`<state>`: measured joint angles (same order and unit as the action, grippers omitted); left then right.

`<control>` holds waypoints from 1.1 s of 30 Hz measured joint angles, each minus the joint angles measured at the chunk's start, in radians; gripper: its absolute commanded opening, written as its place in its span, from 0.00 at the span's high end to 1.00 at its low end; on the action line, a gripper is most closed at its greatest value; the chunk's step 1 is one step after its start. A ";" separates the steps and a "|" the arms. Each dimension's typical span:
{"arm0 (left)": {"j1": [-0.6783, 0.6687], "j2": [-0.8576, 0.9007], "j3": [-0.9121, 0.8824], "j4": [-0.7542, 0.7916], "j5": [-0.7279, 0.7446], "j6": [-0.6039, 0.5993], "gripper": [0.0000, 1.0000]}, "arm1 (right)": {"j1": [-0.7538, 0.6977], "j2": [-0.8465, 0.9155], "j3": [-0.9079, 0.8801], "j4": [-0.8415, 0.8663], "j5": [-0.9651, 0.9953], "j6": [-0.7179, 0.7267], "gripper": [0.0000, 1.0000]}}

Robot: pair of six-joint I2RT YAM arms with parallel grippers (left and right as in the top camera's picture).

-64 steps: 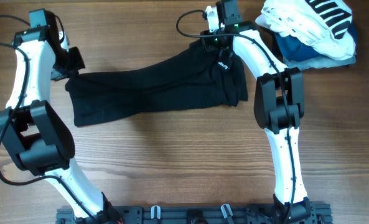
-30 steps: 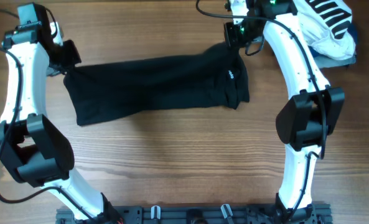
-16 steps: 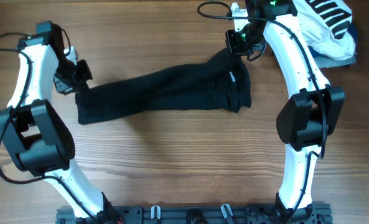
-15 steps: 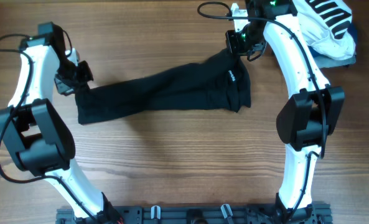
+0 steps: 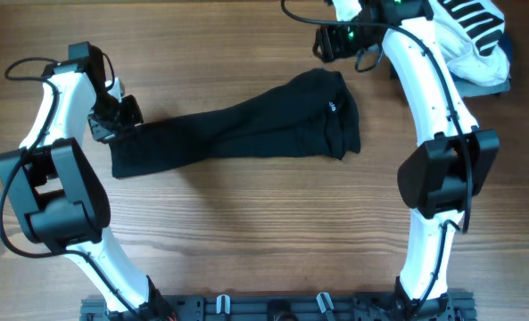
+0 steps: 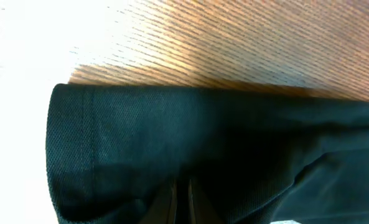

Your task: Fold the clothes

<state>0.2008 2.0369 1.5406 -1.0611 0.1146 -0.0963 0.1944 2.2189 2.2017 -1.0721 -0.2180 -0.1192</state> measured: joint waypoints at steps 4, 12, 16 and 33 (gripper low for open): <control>0.000 0.000 0.000 0.005 0.000 0.000 0.96 | 0.000 0.000 0.000 0.011 0.028 -0.018 0.46; 0.000 0.000 -0.001 0.008 0.000 0.000 0.96 | 0.001 0.007 0.002 -0.192 0.024 0.006 0.68; 0.000 0.000 -0.001 0.022 0.001 0.000 0.96 | 0.002 0.013 0.002 -0.204 0.008 0.010 0.68; 0.000 0.000 -0.001 0.033 0.003 0.000 0.96 | 0.017 0.076 0.002 -0.446 0.053 0.103 0.96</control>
<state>0.2008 2.0369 1.5394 -1.0283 0.1181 -0.0963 0.2115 2.2948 2.2036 -1.5177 -0.1654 -0.0158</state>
